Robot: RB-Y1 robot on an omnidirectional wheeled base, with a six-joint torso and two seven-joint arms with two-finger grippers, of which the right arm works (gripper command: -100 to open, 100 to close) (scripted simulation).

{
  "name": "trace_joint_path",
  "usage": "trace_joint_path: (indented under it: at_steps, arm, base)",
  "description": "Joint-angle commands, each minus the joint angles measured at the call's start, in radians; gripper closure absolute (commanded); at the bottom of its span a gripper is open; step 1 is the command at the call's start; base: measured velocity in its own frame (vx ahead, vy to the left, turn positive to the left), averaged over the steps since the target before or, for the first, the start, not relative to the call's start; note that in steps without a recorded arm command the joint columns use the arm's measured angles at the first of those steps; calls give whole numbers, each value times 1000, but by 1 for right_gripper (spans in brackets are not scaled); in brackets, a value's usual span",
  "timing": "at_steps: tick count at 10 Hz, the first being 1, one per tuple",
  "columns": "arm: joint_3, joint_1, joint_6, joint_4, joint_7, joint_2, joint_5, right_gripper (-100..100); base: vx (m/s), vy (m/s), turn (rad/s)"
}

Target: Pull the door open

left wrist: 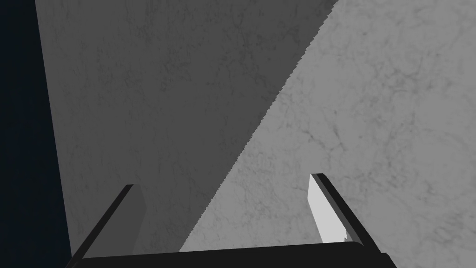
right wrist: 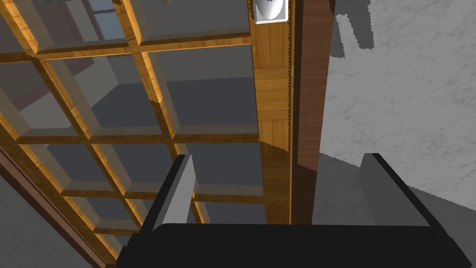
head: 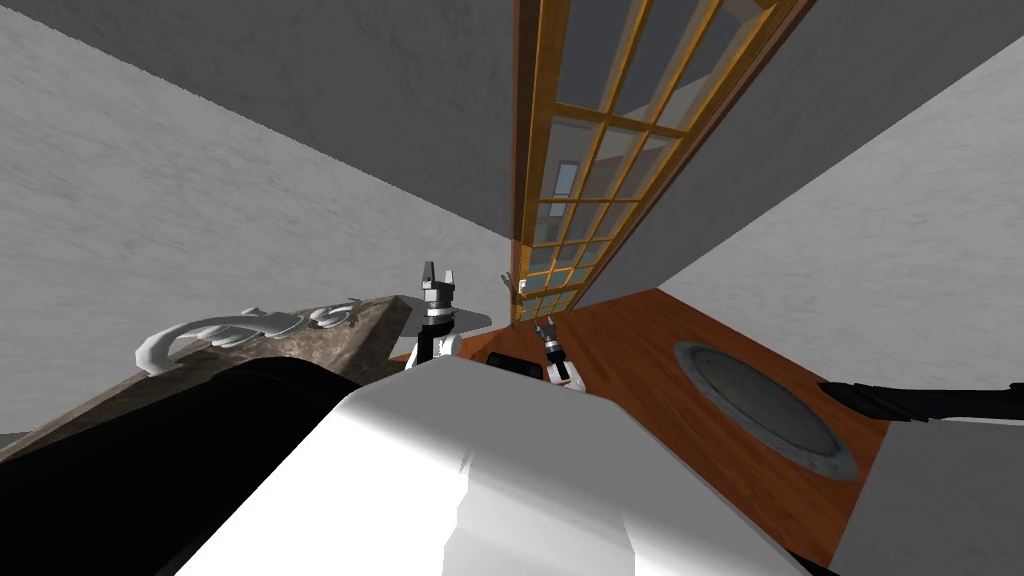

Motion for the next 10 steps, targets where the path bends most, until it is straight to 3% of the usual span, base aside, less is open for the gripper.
trace_joint_path:
  at_steps: [1,4,10]
  arm:
    - [2,-12,-10,34,27,11,7,-100]
    - [8,-39,-33,110,82,37,26,-100]
    - [15,-66,-55,187,138,72,45,-100]
  base:
    - [141,1,4]
    - [172,0,13]
    - [166,8,6]
